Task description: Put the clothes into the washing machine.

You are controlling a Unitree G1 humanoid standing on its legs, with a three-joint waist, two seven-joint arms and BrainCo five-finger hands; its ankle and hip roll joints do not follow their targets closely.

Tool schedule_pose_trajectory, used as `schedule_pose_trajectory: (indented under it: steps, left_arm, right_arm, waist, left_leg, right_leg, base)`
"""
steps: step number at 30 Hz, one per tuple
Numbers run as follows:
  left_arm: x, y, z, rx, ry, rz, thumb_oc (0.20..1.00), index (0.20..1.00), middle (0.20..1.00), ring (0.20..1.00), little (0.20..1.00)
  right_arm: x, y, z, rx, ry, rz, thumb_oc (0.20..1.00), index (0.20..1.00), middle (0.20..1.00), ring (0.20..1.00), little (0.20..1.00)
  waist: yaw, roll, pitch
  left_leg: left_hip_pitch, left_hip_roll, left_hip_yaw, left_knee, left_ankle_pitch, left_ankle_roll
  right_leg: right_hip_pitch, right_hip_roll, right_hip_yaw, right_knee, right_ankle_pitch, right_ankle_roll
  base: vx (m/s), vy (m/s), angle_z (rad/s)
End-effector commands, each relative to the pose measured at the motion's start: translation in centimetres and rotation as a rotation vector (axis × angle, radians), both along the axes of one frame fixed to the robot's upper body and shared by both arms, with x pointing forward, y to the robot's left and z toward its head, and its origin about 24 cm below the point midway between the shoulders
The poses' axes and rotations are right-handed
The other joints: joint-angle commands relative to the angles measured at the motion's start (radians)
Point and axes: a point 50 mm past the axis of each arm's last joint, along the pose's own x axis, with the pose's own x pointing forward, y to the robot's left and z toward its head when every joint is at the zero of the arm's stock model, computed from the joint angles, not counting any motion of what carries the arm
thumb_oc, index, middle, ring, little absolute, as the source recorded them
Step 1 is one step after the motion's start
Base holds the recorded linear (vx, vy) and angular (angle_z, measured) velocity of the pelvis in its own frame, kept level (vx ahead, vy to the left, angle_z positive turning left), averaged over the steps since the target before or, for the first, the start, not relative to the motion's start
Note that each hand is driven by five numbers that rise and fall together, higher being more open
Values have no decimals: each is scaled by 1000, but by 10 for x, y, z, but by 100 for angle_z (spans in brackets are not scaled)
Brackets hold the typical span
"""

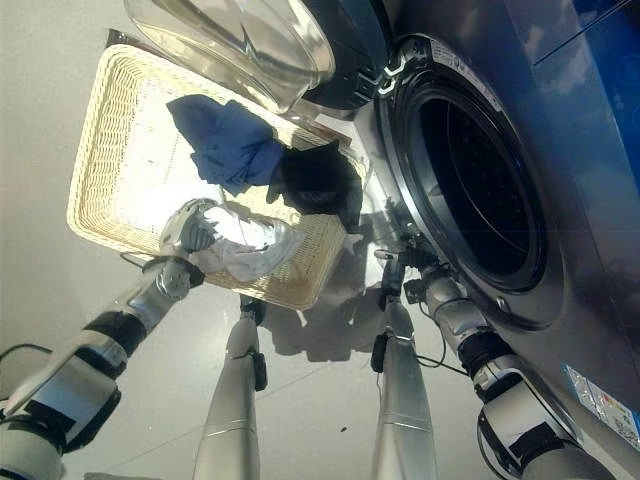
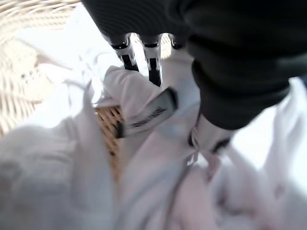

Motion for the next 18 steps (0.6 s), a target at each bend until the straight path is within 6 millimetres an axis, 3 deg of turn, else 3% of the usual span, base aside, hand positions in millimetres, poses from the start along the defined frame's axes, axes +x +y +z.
schedule_pose_trajectory:
  steps: [1, 3, 8, 18]
  left_arm:
    - [-9, -16, 6, 85, -145, -108, 1000, 1000, 1000, 1000, 1000]
    - [-17, -27, -2, 182, -127, -205, 1000, 1000, 1000, 1000, 1000]
    - [-22, -34, -14, 256, 2, -318, 1000, 1000, 1000, 1000, 1000]
    - [-20, -29, -32, 367, 261, -343, 1000, 1000, 1000, 1000, 1000]
  right_arm:
    - [-10, -3, 4, 47, -49, -19, 1000, 1000, 1000, 1000, 1000]
    - [-14, -6, 4, 48, -49, -23, 1000, 1000, 1000, 1000, 1000]
    - [-17, -18, 4, 40, -50, -28, 1000, 1000, 1000, 1000, 1000]
    - [-14, -24, 8, 21, -55, -22, 1000, 1000, 1000, 1000, 1000]
  waist:
    - [39, -25, 6]
    - [45, -21, 6]
    - [47, -11, 6]
    - [41, 4, 6]
  left_leg:
    - [-33, -100, -27, 35, 1, 83]
    - [-35, -102, -31, 39, -2, 85]
    - [-34, -100, -26, 43, -7, 89]
    - [-46, -96, -15, 57, -8, 92]
  right_leg:
    - [-10, 43, -22, -15, 72, 58]
    - [-11, 37, -29, -12, 75, 59]
    - [-14, 28, -31, -6, 76, 63]
    - [-23, 26, -23, 1, 74, 68]
  base:
    - [0, 0, 0]
    - [0, 0, 0]
    - [7, 8, 2]
    - [1, 2, 0]
